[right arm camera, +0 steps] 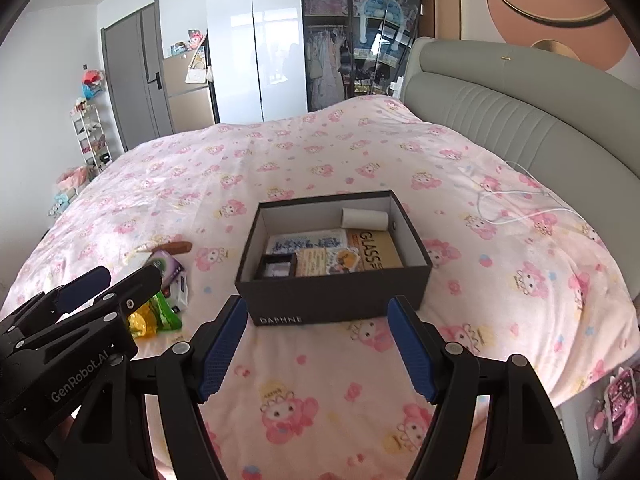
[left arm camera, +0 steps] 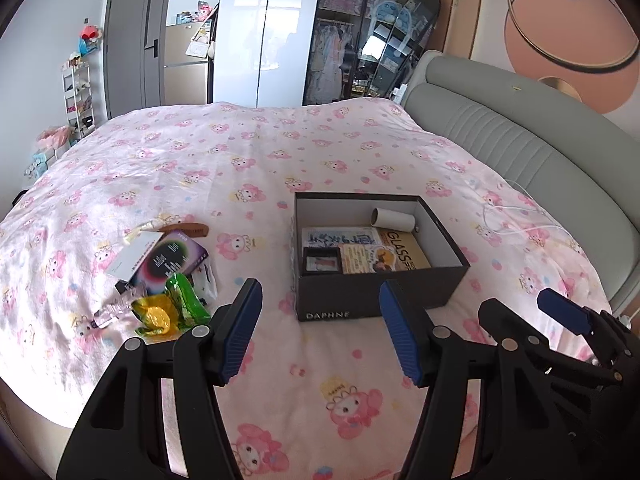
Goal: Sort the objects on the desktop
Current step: 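Lift the right tool out of the shoebox and pull back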
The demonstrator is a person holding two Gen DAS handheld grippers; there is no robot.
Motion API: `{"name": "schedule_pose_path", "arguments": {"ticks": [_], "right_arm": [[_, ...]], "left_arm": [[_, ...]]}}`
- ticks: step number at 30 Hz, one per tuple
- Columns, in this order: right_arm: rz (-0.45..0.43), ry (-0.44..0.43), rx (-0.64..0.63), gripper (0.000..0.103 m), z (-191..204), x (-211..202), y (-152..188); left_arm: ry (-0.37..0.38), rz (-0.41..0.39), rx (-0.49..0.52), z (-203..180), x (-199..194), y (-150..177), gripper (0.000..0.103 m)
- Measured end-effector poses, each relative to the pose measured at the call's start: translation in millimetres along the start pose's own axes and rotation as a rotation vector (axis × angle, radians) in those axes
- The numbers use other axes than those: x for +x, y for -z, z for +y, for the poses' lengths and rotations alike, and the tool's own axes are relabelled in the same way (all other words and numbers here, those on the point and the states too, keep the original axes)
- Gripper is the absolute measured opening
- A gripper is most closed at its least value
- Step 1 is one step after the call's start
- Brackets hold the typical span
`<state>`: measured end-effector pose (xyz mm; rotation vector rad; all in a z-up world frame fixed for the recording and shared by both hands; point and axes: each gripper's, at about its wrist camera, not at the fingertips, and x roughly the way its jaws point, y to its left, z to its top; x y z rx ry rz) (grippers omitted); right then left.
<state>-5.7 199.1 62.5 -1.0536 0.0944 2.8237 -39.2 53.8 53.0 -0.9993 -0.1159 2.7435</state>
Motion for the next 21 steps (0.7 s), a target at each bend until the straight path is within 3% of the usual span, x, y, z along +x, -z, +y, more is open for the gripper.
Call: {"name": "schedule_pose_path", "arguments": {"ticks": [6, 21], "right_arm": [[0.009, 0.019, 0.012, 0.071, -12, -9, 15], [0.018, -0.04, 0.009, 0.071, -11, -3, 24]], "left_arm": [[-0.053, -0.018, 0.002, -8, -10, 16, 0.077], [-0.078, -0.02, -0.02, 5, -8, 21, 0.083]]}}
